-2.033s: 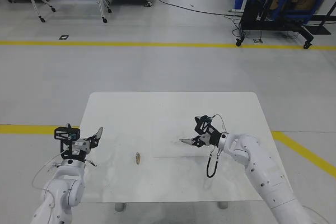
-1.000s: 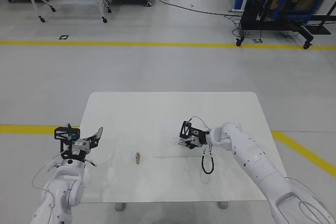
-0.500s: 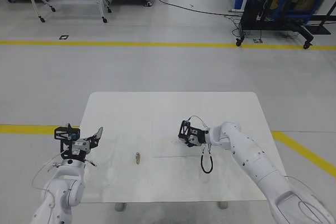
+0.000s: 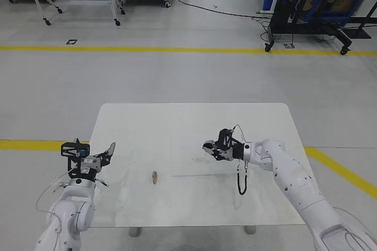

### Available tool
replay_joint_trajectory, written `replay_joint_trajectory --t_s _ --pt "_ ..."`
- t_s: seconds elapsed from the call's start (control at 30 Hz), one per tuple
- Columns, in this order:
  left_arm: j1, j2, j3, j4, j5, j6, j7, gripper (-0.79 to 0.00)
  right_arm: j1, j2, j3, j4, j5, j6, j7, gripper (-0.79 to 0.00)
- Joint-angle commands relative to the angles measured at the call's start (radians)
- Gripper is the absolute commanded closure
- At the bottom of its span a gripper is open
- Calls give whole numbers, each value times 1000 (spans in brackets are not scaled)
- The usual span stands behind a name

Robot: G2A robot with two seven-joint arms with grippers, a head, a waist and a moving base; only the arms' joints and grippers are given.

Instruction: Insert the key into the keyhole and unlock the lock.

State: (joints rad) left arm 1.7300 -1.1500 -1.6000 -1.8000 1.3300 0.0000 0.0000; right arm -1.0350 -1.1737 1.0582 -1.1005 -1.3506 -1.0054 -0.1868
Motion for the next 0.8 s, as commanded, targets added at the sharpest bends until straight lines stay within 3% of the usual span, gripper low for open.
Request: replay_joint_trajectory --t_s 0.0,0.13,0.53,0.6,0.63,0.77 --pt "0 0 0 0 0 0 0 -785 -25 9 31 3 31 -7 -91 0" --pt "0 0 0 0 0 0 0 -785 -37 20 60 38 75 -7 -144 0" --pt "-1 0 1 -2 0 -4 1 -785 -37 20 60 38 75 -7 -144 0" --pt "-13 -3 22 -2 -122 -117 -9 -785 -46 19 60 48 91 24 -137 0" --pt "-29 -4 11 14 -289 -202 -50 -785 -49 15 54 60 116 32 -134 0" --pt "-99 4 2 39 -526 -435 -217 -785 -60 -6 26 103 274 -7 -212 0"
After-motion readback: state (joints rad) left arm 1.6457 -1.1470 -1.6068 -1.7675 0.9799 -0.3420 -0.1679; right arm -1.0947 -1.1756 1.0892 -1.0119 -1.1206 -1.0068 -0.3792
